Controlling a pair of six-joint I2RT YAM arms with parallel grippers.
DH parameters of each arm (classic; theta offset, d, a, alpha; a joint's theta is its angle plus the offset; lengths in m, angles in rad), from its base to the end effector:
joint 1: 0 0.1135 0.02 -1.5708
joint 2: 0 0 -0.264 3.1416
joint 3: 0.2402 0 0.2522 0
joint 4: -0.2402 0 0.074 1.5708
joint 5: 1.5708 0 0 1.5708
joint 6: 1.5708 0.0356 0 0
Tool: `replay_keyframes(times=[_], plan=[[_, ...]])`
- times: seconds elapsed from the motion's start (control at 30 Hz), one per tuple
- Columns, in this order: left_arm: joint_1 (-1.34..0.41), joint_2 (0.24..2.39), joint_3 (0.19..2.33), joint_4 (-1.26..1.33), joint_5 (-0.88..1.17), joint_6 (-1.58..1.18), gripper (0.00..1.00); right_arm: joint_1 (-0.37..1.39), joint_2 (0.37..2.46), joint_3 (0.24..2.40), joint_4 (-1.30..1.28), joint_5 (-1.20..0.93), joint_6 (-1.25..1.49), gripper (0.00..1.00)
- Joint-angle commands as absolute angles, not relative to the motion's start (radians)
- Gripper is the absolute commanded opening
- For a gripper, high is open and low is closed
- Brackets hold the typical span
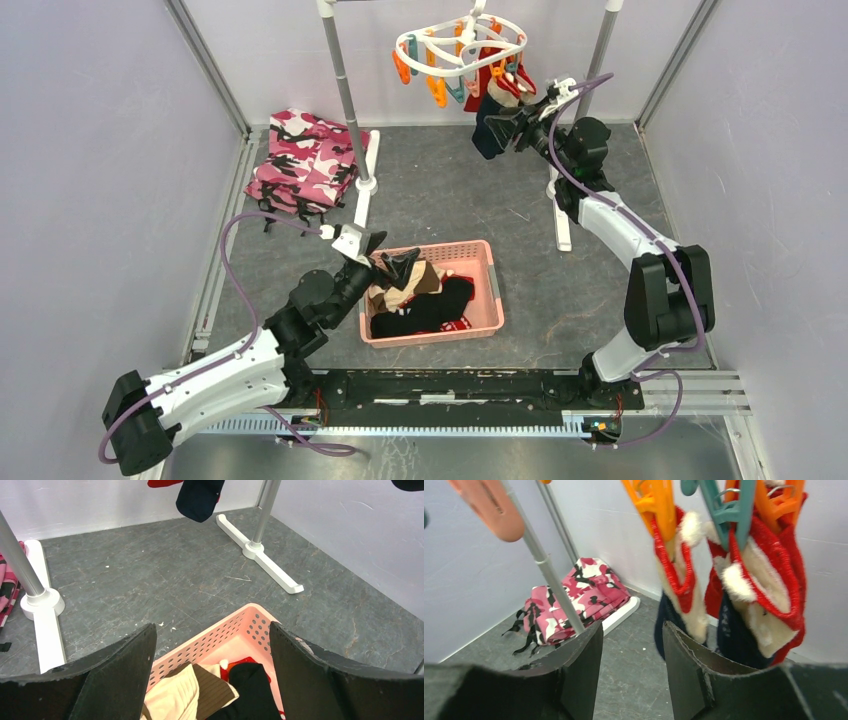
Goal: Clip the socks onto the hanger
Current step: Rotate the hanger at the clothesline.
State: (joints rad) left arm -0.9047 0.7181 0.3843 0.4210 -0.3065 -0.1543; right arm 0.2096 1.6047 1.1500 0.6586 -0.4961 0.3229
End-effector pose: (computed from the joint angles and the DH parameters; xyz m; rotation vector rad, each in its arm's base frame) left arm 0.1196 -0.1347 0.2730 0.3141 1.4867 -0.6262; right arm 0.3667 0.0953 0.3450 -0.3483 1.3939 0.7785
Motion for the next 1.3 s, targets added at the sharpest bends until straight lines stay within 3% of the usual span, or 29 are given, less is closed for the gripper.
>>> replay_keyframes(times=[0.0,0.57,1.1,1.27], plan=[[-0.902,0.701,0.389,0.407,-0.322,-0.123,0.88,0.21,1.623,1.213,0.634,-0.412,0.286,0.54],[-0.902,0.761,0.437,0.239,-0.24,-0.167,0.9,0.21,1.609,1.2,0.655,-0.52,0.278,0.55],[-0.892,1.171,0.586,0.092,-0.249,-0.328,0.59,0.21,1.514,1.078,0.674,-0.571,0.264,0.56],[-0.887,1.331,0.67,0.044,-0.302,-0.37,0.57,0.21,1.504,1.058,0.68,-0.577,0.268,0.56]])
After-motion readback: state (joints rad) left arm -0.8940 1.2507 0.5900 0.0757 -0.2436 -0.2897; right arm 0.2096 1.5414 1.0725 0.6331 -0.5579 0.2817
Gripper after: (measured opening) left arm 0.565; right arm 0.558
